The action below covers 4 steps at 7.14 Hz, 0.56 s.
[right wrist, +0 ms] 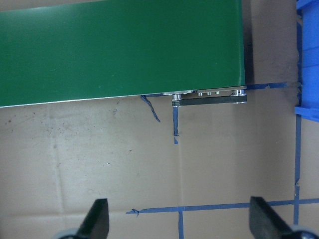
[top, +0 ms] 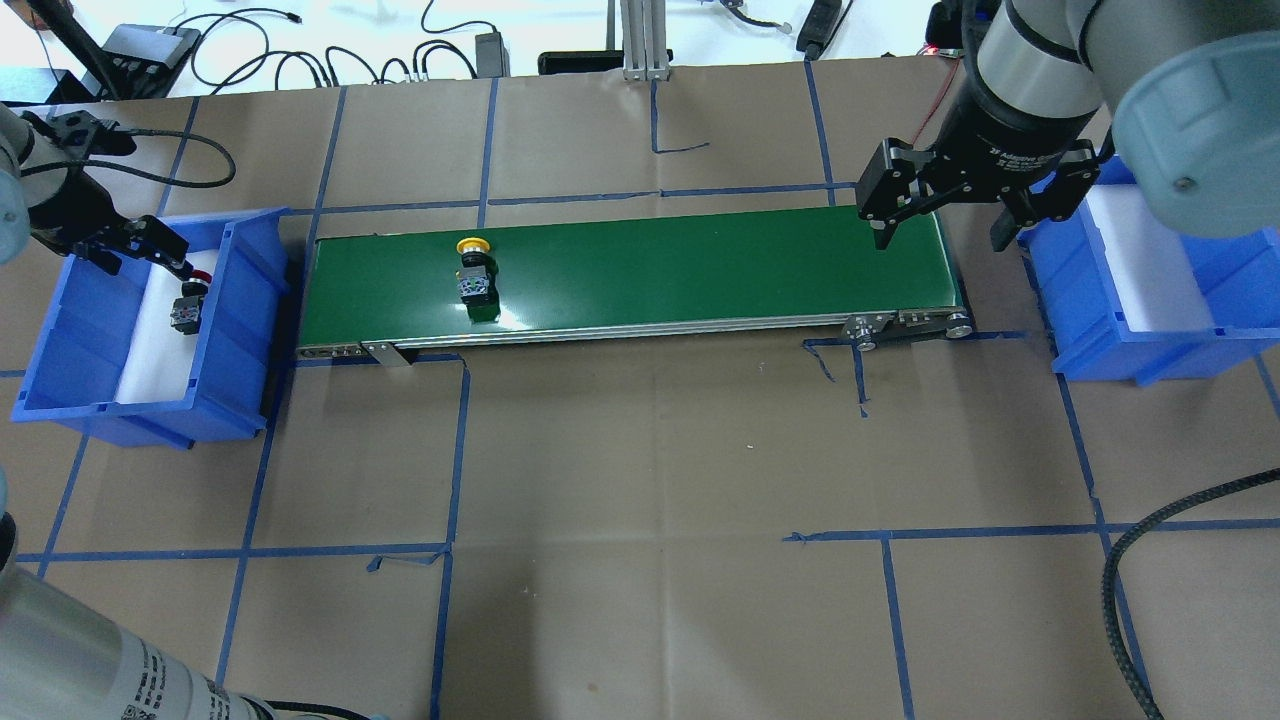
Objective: Transport two buttons from left to right
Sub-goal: 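Return the left gripper to the bin and grasp the red-capped button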
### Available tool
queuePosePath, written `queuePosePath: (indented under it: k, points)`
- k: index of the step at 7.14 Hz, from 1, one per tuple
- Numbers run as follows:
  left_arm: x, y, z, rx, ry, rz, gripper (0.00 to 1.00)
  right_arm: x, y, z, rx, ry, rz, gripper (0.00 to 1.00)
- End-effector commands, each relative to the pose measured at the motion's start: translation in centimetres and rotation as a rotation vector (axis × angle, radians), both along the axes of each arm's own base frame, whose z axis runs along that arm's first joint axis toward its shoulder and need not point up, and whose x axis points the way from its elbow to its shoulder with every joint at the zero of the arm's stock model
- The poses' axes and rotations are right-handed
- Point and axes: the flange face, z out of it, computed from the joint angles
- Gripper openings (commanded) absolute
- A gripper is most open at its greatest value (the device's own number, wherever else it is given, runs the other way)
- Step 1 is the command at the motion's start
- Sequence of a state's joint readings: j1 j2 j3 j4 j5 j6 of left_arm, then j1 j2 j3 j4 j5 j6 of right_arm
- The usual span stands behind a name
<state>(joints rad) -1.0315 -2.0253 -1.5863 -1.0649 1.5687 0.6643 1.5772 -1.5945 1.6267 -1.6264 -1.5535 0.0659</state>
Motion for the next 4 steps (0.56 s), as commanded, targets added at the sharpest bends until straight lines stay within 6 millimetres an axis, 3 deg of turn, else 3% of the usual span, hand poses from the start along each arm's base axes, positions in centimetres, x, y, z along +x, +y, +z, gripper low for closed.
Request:
queuePosePath:
  k: [1, 4]
  points:
    - [0.3, 0.3, -2.6, 0.003, 0.001, 0.008, 0.99, 0.1, -0.1, -0.3, 0.002, 0.000, 0.001, 1.00]
    - [0.4, -0.1, -5.1, 0.020, 0.012, 0.024, 0.99, 0.6, -0.8, -1.9, 0.036, -0.002, 0.010, 1.00]
